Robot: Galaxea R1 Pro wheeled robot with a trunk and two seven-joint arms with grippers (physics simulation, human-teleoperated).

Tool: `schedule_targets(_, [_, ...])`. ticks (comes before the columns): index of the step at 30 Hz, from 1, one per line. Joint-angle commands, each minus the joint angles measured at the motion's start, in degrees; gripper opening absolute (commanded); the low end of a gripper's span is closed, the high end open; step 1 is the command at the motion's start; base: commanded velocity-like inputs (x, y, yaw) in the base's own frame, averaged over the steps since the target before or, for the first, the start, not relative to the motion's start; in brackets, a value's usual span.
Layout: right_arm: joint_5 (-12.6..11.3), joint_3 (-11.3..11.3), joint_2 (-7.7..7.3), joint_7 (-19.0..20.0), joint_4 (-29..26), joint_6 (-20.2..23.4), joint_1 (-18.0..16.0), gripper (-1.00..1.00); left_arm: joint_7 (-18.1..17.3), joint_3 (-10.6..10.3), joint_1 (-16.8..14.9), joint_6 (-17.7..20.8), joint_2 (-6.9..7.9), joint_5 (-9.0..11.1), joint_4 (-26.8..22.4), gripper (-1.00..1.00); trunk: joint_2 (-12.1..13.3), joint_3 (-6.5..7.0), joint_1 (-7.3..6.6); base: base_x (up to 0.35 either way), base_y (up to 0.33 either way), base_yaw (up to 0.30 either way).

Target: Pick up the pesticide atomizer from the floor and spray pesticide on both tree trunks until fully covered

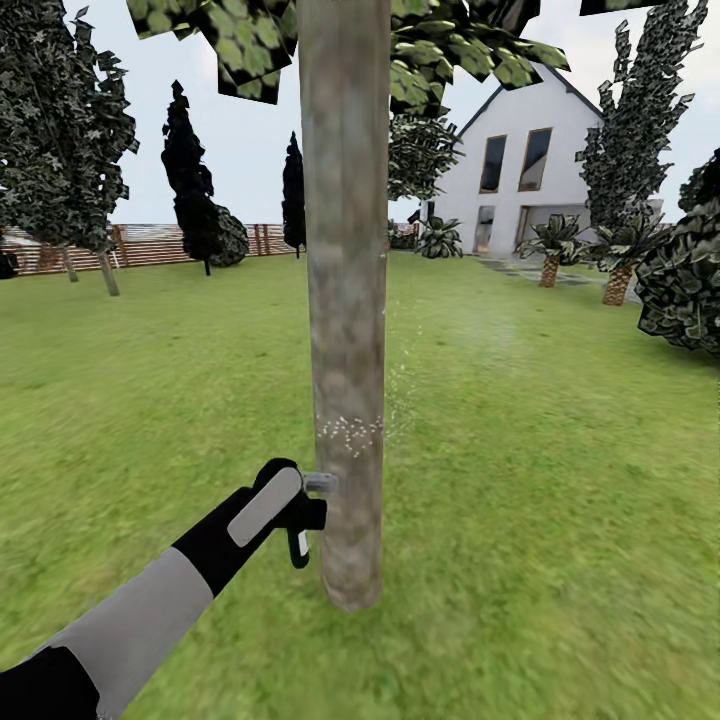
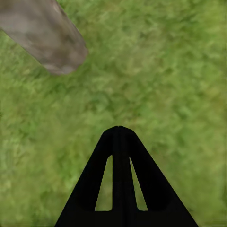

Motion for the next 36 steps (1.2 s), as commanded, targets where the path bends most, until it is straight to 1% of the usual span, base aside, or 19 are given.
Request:
schedule_targets(1, [0.1,-0.3,0.02,0.4,0.5,-0.1,-0.1,-1.0,2.2,0.0,-0.5,1.6,-0.02,0.8,-0.7,-1.0,-0.1,-0.14,0.04,0.0,0.001,-0.001])
schedule_targets(2, [0.2,-0.2,-0.01,0.1,1.4,-0.1,-0.1,-1.0,4.9,0.9,-1.7,3.4,-0.17,1.1,-2.0,-1.0,-0.1,-0.14,0.04,0.0,0.0,0.0])
schedule_targets(4, [0.2,-0.2,0.02,-1.1,2.1,-0.1,-0.1,-1.0,9.2,5.0,-4.7,4.4,-0.3,2.2,-3.1,-1.0,-0.1,-0.14,0.04,0.0,0.0,0.0])
schedule_targets(5, [0.2,-0.2,0.03,-1.5,2.3,-0.1,-0.1,-1.0,11.5,6.9,-7.3,4.4,-0.3,4.5,-3.2,-1.0,-0.1,-0.14,0.04,0.0,0.0,0.0])
schedule_targets(6, [0.2,-0.2,0.05,-1.7,2.3,-0.2,-0.1,-1.0,13.5,7.6,-9.4,4.4,-0.26,6.8,-3.0,-1.0,-0.1,-0.14,0.04,0.0,0.0,0.0])
schedule_targets(8, [0.2,-0.2,0.29,-2.0,2.5,-0.2,-0.1,-1.0,21.2,8.5,-16.8,4.4,-0.33,16.2,-0.3,-1.0,-0.1,-0.14,0.04,0.0,0.0,0.0])
schedule_targets(10, [0.2,-0.2,0.35,-2.0,2.5,-0.2,-0.1,-1.0,24.1,8.6,-21.5,4.4,-0.49,21.3,2.1,-1.0,-0.1,-0.14,0.04,0.0,0.0,0.0])
schedule_targets(12, [0.2,-0.2,0.4,-2.0,2.5,-0.2,-0.1,-1.0,25.9,8.7,-27.2,4.4,-0.75,24.8,5.3,-1.0,-0.1,-0.14,0.04,0.0,0.0,0.0])
schedule_targets(13, [0.2,-0.2,0.46,-2.0,2.5,-0.2,-0.1,-1.0,26.3,8.8,-30.2,4.4,-1.38,25.7,6.9,-1.0,-0.1,-0.14,0.04,0.0,0.0,0.0])
schedule_targets(16, [0.2,-0.2,0.54,-2.1,2.5,-0.2,-0.1,-1.0,26.7,8.8,-36.0,4.4,-4.27,26.5,11.1,-1.0,-0.1,-0.14,0.04,0.0,0.0,0.0])
schedule_targets(17, [0.2,-0.2,0.55,-2.1,2.5,-0.2,-0.1,-1.0,26.7,8.8,-39.2,4.4,-5.35,26.8,13.1,-1.0,-0.1,-0.14,0.04,0.0,0.0,0.0])
schedule_targets(18, [0.2,-0.2,0.56,-2.1,2.5,-0.2,-0.1,-1.0,26.7,8.8,-42.7,4.4,-6.07,28.0,14.9,-1.0,-0.1,-0.14,0.04,0.0,0.0,0.0])
schedule_targets(23, [0.2,-0.2,0.57,-2.1,2.6,-0.2,-0.1,-1.0,26.8,8.9,-52.7,4.4,-7.06,33.5,21.1,-1.0,-0.1,-0.14,0.04,0.0,0.0,0.0])
schedule_targets(24, [0.2,-0.1,0.57,-2.1,2.7,-0.2,-0.1,-1.0,26.8,8.9,-55.9,4.4,-7.41,34.3,22.8,-1.0,-0.1,-0.14,0.04,0.0,0.0,0.0])
schedule_targets(27, [0.2,0.1,0.57,-2.1,3.3,-0.2,-0.1,-1.0,26.9,8.9,-62.0,4.4,-8.92,37.6,25.9,-1.0,-0.1,-0.14,0.04,0.0,0.0,0.0])
schedule_targets(29, [0.2,0.2,0.57,-2.1,3.4,-0.2,-0.1,-1.0,27.5,9.0,-63.4,4.4,-10.36,38.6,26.5,-1.0,-0.1,-0.14,0.04,0.0,0.0,0.0])
schedule_targets(32, [0.1,0.2,0.57,-2.1,3.5,-0.2,-0.1,-1.0,27.8,9.1,-63.3,4.4,-11.31,38.9,25.1,-1.0,-0.1,-0.14,0.04,0.0,0.0,0.0])
schedule_targets(34, [0.1,0.2,0.62,-2.1,3.5,-0.2,-0.1,-1.0,27.9,9.0,-60.1,4.4,-11.42,38.9,21.5,-1.0,-0.1,-0.14,0.04,0.0,0.0,0.0])
schedule_targets(36, [0.1,0.2,0.64,-2.1,3.5,-0.2,-0.1,-1.0,28.0,8.9,-55.2,4.4,-11.42,38.8,16.8,-1.0,-0.1,-0.14,0.04,0.0,0.0,0.0])
